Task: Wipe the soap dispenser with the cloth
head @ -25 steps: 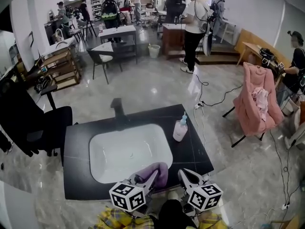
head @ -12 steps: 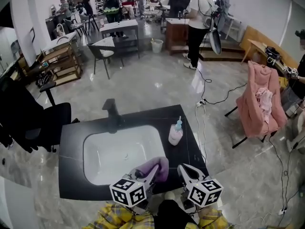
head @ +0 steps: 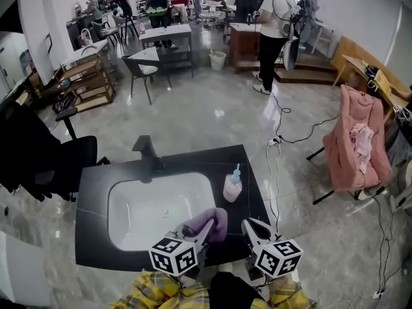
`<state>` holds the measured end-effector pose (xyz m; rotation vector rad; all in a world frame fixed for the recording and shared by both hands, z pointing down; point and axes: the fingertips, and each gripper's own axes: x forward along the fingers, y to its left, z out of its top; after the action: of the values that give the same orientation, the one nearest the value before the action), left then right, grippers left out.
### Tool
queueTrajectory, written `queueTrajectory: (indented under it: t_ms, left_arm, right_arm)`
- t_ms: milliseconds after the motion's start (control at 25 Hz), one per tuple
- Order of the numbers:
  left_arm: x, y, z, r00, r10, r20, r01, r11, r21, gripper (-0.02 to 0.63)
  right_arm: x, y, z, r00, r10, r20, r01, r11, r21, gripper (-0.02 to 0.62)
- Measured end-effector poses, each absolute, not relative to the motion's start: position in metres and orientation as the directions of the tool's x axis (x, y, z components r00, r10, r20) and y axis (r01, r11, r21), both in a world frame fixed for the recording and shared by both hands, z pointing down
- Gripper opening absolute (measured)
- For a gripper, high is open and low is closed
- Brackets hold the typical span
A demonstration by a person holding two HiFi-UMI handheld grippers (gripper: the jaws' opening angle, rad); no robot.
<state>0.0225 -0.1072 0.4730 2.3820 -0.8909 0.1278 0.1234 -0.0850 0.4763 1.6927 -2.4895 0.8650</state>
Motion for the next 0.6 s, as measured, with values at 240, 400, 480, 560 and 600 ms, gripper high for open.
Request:
queueTrajectory:
  t_ms: [240,400,480,560,600]
  left_arm:
    - [0.035,-0.124,0.464,0.749,-0.600,0.280,-0.649,-0.582,0.490,0.058]
    - [0.034,-0.138,0.468,0.737,-0.621,0.266,-0.659,-0.575,0.485,0.058]
    - [0.037,-0.143,0.467,0.735,-0.627,0.259,-0.660,-0.572,0.486,0.058]
    - [0.040,-0.149,0.464,0.731,-0.633,0.256,-0.663,-0.569,0.487,0.058]
    - [0.041,-0.152,0.463,0.727,-0.638,0.254,-0.666,-0.565,0.487,0.058]
  right_arm:
    - [0.147,-0.106,0.466,-0.421,-0.855,0.302,-0.865,0.277,-0.419,0.005]
    - [0.149,-0.122,0.468,-0.431,-0.855,0.288,-0.864,0.300,-0.405,0.005]
    - [0.152,-0.130,0.468,-0.438,-0.853,0.285,-0.862,0.310,-0.401,0.006]
    - [0.155,-0.136,0.465,-0.446,-0.850,0.282,-0.860,0.319,-0.398,0.005]
    - [0.156,-0.139,0.463,-0.451,-0.847,0.280,-0.858,0.326,-0.396,0.006]
